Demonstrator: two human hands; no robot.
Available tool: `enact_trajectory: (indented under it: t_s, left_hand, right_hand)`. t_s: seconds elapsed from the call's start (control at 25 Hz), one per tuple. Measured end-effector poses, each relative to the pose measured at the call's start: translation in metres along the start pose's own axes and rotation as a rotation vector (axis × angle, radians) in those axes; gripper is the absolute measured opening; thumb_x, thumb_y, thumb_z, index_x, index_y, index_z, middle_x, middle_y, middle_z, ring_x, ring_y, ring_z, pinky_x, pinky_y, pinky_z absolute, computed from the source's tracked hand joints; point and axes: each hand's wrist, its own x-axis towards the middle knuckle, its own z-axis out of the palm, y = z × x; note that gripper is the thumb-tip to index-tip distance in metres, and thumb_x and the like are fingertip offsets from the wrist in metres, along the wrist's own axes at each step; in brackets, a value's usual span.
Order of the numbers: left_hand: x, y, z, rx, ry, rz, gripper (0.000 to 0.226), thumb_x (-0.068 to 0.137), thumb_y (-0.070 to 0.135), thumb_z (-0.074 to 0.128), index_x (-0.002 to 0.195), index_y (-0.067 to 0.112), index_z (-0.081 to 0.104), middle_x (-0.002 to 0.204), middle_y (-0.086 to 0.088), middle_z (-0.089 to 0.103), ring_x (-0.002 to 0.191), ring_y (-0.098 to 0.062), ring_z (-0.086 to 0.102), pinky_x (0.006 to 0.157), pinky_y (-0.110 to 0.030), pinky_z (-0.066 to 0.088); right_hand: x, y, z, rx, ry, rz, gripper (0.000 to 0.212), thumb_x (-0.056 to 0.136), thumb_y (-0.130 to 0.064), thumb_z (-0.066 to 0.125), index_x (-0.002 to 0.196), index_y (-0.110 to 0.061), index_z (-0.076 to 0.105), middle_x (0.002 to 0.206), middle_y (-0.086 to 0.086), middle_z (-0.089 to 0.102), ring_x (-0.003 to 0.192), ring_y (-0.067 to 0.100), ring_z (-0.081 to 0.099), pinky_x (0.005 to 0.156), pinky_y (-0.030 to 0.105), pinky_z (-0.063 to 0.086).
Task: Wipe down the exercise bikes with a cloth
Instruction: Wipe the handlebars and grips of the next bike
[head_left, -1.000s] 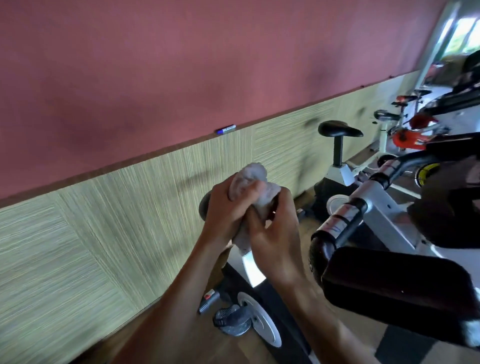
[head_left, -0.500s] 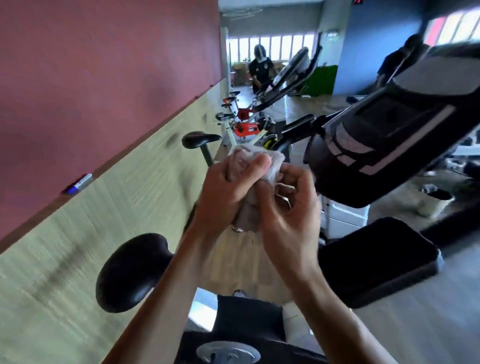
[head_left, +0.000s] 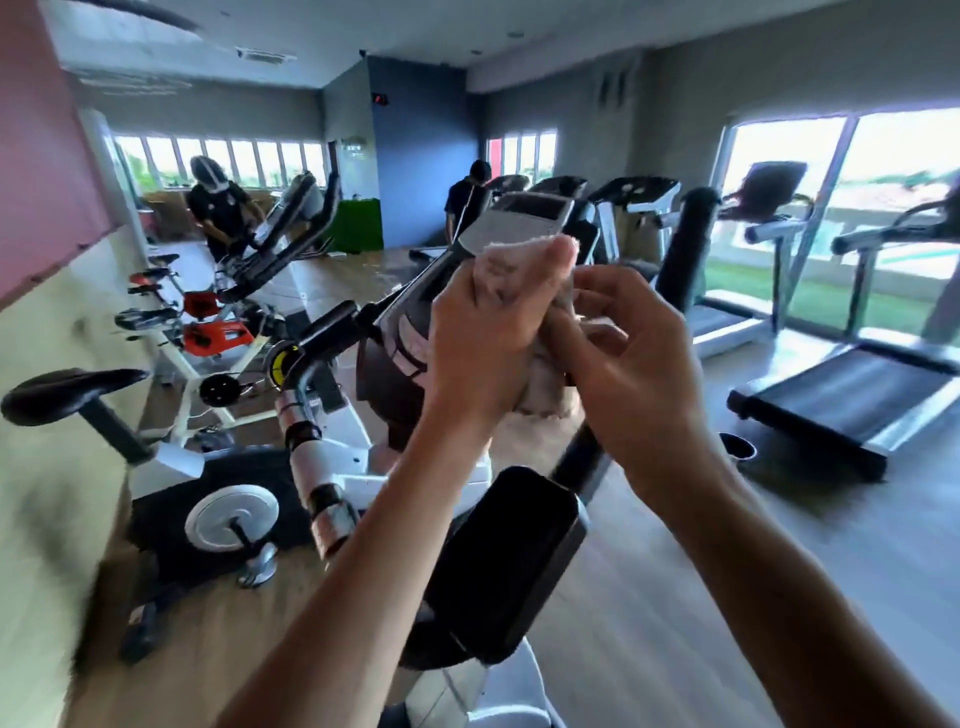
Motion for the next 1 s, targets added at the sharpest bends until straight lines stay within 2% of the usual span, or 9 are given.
enact_trajectory:
  t_s: [0.08,0.2,0.32,0.4,0.52,0.6,0.68,0.84,1.0]
  left_hand:
    - [0.023,-0.002,0.036,0.053,0.011,0.076,0.039,0.082,0.055,0.077,0.093,0.018,0.072,0.080,0.005,0.075,0.075,-0.010,0.073,0.075,-0.035,0.060]
    - [0.054,-0.016,0.090,0.170,-0.060,0.193,0.054,0.083,0.063,0.073,0.091,0.010,0.065,0.065,0.004,0.067,0.057,-0.007,0.065,0.061,-0.017,0.054]
    - [0.068,-0.042,0.146,0.364,-0.024,0.114,0.066,0.083,0.071,0.067,0.110,0.013,0.053,0.091,0.005,0.068,0.082,-0.015,0.067,0.076,-0.033,0.059]
    - [0.068,-0.052,0.175,0.464,0.062,0.104,0.071,0.085,0.072,0.062,0.119,0.011,0.050,0.110,-0.006,0.065,0.097,-0.025,0.065,0.083,-0.039,0.056]
    - [0.072,-0.057,0.190,0.620,0.140,0.257,0.071,0.086,0.067,0.063,0.122,0.006,0.052,0.113,-0.012,0.064,0.098,-0.030,0.066,0.080,-0.042,0.057]
    - [0.067,-0.063,0.186,0.665,0.165,0.310,0.063,0.088,0.062,0.065,0.120,0.009,0.055,0.111,-0.010,0.064,0.099,-0.028,0.065,0.081,-0.041,0.056]
    - [0.054,-0.071,0.180,0.717,0.135,0.313,0.057,0.088,0.058,0.066,0.120,0.011,0.056,0.112,-0.007,0.063,0.102,-0.025,0.063,0.083,-0.037,0.055]
    - [0.051,-0.069,0.176,0.820,0.083,0.255,0.060,0.089,0.062,0.064,0.121,0.012,0.056,0.113,-0.010,0.064,0.102,-0.027,0.065,0.078,-0.033,0.049]
    - [0.076,-0.047,0.185,0.685,0.095,0.220,0.052,0.091,0.057,0.064,0.116,0.012,0.058,0.113,-0.008,0.064,0.099,-0.024,0.065,0.073,-0.030,0.040]
  right_hand:
    - [0.024,0.005,-0.044,-0.128,-0.003,-0.037,0.018,0.091,-0.017,0.072,0.109,-0.019,0.068,0.098,0.002,0.073,0.085,0.014,0.071,0.075,0.025,0.058]
    - [0.072,0.015,-0.110,-0.382,0.105,-0.141,0.020,0.089,-0.015,0.059,0.107,-0.017,0.067,0.101,0.004,0.072,0.079,0.000,0.065,0.075,0.017,0.053]
    - [0.125,0.022,-0.153,-0.612,0.073,-0.127,0.026,0.092,-0.010,0.051,0.108,-0.019,0.069,0.107,0.003,0.072,0.094,0.013,0.068,0.089,0.039,0.057]
    - [0.148,0.023,-0.165,-0.762,-0.122,-0.106,0.037,0.096,-0.002,0.047,0.123,-0.017,0.068,0.121,0.003,0.070,0.108,0.016,0.066,0.099,0.038,0.054]
    - [0.165,0.011,-0.163,-0.851,-0.339,-0.110,0.056,0.094,0.010,0.043,0.128,-0.027,0.067,0.109,-0.013,0.071,0.085,0.002,0.064,0.075,0.015,0.051]
    - [0.170,0.004,-0.160,-0.834,-0.341,-0.091,0.062,0.093,0.012,0.043,0.119,-0.039,0.065,0.091,-0.026,0.072,0.055,0.002,0.054,0.055,0.022,0.045]
    - [0.169,0.006,-0.162,-0.809,-0.321,-0.075,0.061,0.094,0.011,0.042,0.118,-0.041,0.064,0.077,-0.026,0.072,0.043,0.003,0.045,0.046,0.021,0.038]
    - [0.159,0.010,-0.160,-0.779,-0.285,-0.088,0.068,0.087,0.014,0.037,0.129,-0.031,0.066,0.096,-0.018,0.070,0.049,0.006,0.047,0.052,0.025,0.041]
    - [0.161,0.006,-0.156,-0.818,-0.270,-0.088,0.065,0.085,0.013,0.038,0.129,-0.024,0.069,0.108,-0.012,0.070,0.058,-0.010,0.059,0.055,0.010,0.046]
